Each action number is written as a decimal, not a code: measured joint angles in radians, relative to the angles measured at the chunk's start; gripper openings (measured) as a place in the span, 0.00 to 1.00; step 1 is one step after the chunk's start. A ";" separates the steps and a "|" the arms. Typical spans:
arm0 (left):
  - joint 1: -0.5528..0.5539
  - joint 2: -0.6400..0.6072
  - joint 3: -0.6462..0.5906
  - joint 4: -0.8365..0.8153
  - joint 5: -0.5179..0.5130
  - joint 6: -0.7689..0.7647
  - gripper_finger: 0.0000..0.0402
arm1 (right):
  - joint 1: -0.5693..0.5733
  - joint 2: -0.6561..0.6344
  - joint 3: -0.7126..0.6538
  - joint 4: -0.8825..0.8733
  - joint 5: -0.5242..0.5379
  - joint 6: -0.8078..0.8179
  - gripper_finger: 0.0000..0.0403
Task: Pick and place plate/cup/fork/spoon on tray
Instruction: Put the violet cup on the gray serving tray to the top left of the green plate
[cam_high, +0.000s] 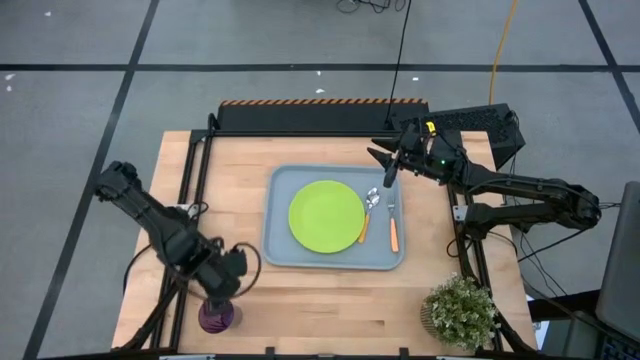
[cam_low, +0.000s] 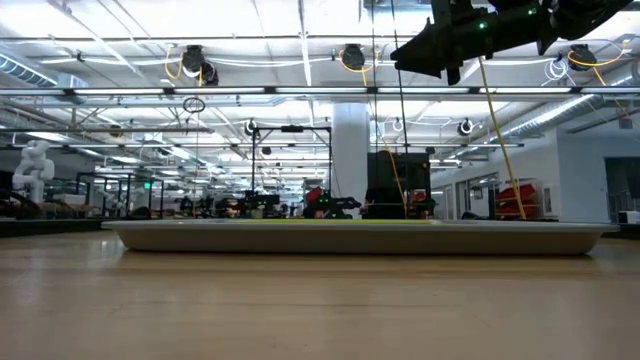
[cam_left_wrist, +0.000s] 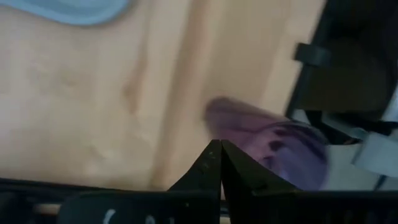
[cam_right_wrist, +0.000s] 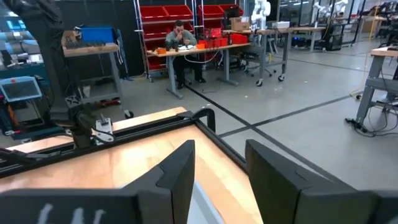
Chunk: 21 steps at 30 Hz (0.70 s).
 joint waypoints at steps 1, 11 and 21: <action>-0.013 0.007 0.000 0.025 0.001 -0.025 0.02 | 0.000 0.000 0.000 0.000 0.000 0.006 0.33; -0.047 0.024 0.001 0.061 0.043 -0.088 0.05 | 0.000 0.000 0.000 0.006 0.000 0.013 0.33; -0.068 0.023 -0.014 0.073 0.082 -0.036 0.24 | 0.000 0.000 0.000 0.030 0.000 0.012 0.33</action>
